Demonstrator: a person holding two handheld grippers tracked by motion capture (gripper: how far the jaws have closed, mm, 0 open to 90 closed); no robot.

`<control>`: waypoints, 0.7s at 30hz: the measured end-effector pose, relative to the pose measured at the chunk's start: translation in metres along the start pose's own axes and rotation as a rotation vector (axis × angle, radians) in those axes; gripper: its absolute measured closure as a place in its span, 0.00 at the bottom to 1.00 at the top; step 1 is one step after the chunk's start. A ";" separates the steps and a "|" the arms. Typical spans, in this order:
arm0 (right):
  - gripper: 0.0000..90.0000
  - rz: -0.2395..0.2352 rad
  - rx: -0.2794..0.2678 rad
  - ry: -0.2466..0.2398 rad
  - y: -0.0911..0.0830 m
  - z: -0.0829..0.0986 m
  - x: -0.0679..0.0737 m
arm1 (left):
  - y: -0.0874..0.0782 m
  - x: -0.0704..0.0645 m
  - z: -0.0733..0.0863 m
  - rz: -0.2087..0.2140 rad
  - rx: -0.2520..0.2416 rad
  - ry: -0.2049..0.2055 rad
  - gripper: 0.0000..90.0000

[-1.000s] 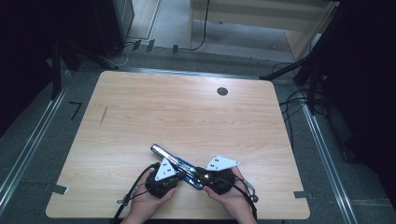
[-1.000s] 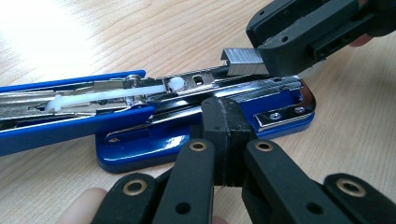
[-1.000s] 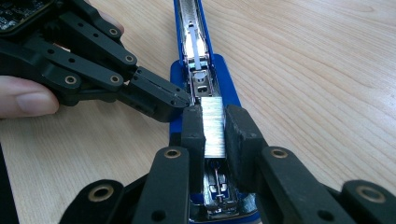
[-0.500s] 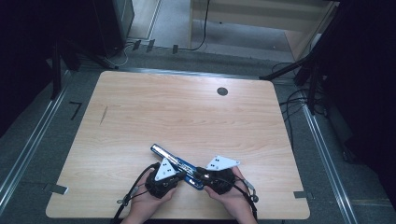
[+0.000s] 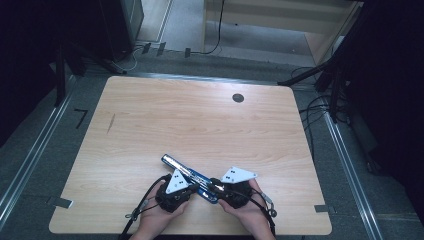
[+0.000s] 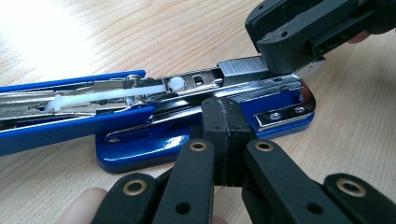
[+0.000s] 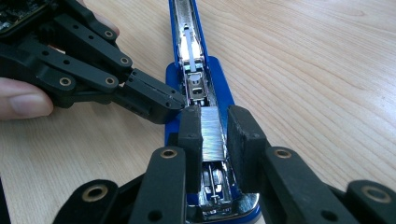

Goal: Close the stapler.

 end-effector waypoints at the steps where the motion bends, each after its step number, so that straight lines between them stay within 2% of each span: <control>1: 0.86 0.001 0.002 0.003 0.000 0.001 0.000 | 0.000 0.000 0.000 0.000 0.000 0.000 1.00; 4: 0.86 0.005 0.005 0.023 0.002 0.003 -0.002 | 0.000 0.000 0.000 -0.001 -0.002 -0.002 1.00; 12: 0.82 -0.033 -0.022 0.073 0.005 0.006 -0.008 | 0.000 0.000 0.000 -0.001 0.001 0.001 1.00; 14: 0.84 -0.044 -0.026 0.090 0.005 0.006 -0.009 | 0.000 0.000 0.000 -0.001 0.001 0.002 1.00; 15: 0.87 -0.054 -0.025 0.094 0.005 0.006 -0.009 | 0.000 0.000 0.000 -0.001 0.001 0.001 1.00; 21: 0.89 -0.057 -0.023 0.092 0.005 0.004 -0.007 | 0.000 0.000 0.000 0.000 0.000 0.000 1.00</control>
Point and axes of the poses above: each handheld gripper's, and its own axes: y roughly forward along the jaws, z roughly out of its underside, x roughly to its left, the point moved 5 cm from there along y, roughly forward along the jaws, and after that the axes turned 5 degrees about -x, right-handed, at the moved point
